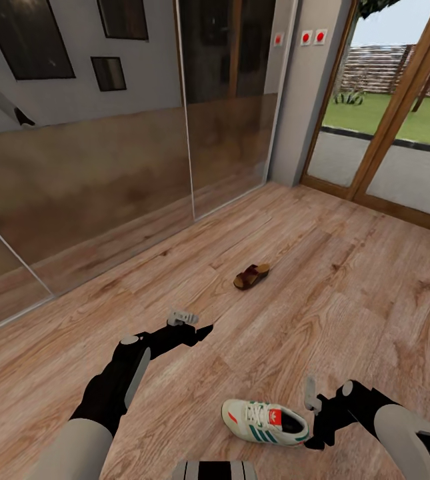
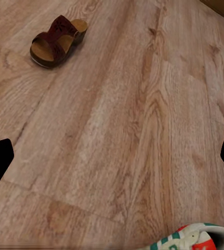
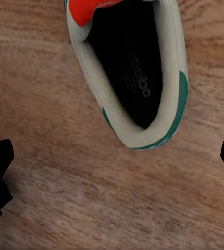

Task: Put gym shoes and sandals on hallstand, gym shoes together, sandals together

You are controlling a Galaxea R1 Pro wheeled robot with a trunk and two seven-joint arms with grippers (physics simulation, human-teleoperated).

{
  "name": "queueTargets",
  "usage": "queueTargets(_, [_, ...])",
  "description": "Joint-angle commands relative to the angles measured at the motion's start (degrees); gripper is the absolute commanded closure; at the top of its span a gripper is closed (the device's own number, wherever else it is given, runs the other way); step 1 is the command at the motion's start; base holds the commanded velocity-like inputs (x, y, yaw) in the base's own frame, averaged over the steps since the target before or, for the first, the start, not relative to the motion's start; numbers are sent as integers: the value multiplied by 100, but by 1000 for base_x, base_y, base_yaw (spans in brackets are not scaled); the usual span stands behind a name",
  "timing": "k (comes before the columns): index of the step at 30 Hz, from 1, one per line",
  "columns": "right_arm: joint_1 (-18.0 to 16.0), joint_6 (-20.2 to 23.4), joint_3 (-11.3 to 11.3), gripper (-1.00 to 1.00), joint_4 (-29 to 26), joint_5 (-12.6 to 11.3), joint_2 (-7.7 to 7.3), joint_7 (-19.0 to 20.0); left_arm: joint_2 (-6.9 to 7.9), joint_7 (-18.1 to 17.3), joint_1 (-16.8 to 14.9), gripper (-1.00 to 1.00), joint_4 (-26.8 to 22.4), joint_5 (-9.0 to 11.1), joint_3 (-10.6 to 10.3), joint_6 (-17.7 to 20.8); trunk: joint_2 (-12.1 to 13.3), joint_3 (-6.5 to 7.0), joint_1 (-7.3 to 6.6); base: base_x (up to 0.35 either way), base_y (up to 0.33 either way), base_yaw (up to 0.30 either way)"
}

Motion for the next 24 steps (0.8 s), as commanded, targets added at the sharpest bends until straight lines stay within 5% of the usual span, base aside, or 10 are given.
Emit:
queueTargets(1, [-3,-39,-43,-100,-7,61,0,17,-3,-19,-2,-100,-8,3,7,44,-2,-11,-2,0,0,0])
queueTargets(9, [-4,-39,-55,-100,-55,53,-6,-87,-5,-19,-2,-100,-8,3,7,41,-2,-21,-2,0,0,0])
queueTargets(19, [-3,-39,-63,-100,-62,44,-6,-991,-5,-19,-2,-100,-6,3,7,40,-2,-21,-2,0,0,0])
queueTargets(24, [-3,-39,-65,-100,-62,43,-1,-1116,-5,-19,-2,-100,-7,3,7,40,-2,-22,-2,0,0,0])
